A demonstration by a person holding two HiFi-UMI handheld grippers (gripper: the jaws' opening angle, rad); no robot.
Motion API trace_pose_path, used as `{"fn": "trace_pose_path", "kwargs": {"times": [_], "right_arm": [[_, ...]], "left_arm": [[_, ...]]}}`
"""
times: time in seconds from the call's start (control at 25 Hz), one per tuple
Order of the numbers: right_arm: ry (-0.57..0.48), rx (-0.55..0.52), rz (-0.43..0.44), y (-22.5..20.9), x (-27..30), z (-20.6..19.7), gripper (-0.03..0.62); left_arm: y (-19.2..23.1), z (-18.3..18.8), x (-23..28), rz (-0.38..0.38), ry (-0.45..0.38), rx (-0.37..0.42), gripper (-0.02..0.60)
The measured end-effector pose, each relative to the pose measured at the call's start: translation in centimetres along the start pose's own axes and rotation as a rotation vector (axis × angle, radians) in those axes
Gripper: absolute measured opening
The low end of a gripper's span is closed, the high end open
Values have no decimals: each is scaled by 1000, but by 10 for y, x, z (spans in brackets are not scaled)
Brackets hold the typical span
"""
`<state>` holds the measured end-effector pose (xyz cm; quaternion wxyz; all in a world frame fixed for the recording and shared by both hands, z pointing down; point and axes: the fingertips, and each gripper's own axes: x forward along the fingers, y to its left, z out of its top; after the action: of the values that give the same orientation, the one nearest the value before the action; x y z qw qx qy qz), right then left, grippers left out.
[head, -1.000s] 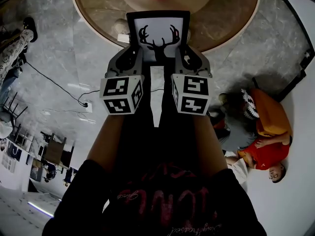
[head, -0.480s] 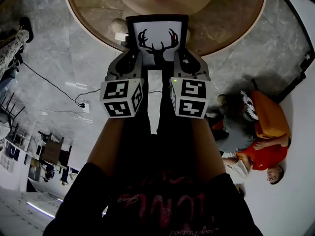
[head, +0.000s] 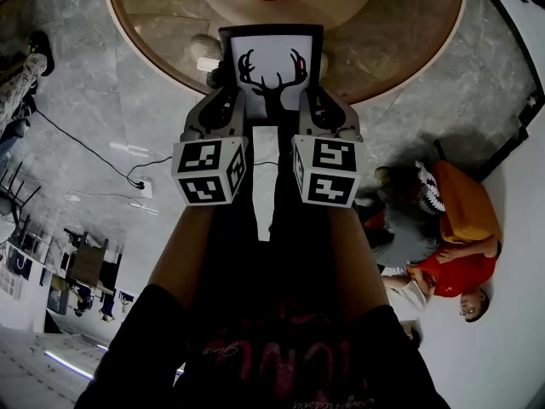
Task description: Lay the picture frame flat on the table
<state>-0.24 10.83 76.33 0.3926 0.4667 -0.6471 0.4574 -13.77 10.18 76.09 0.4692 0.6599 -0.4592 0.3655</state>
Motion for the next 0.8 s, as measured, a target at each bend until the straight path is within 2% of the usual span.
{"fn": "trace_pose_path", "kwargs": {"times": [0.8], "right_arm": [[-9, -20, -1, 1, -1, 2, 86]], "left_arm": [[3, 0, 0, -5, 4, 34, 92]]}}
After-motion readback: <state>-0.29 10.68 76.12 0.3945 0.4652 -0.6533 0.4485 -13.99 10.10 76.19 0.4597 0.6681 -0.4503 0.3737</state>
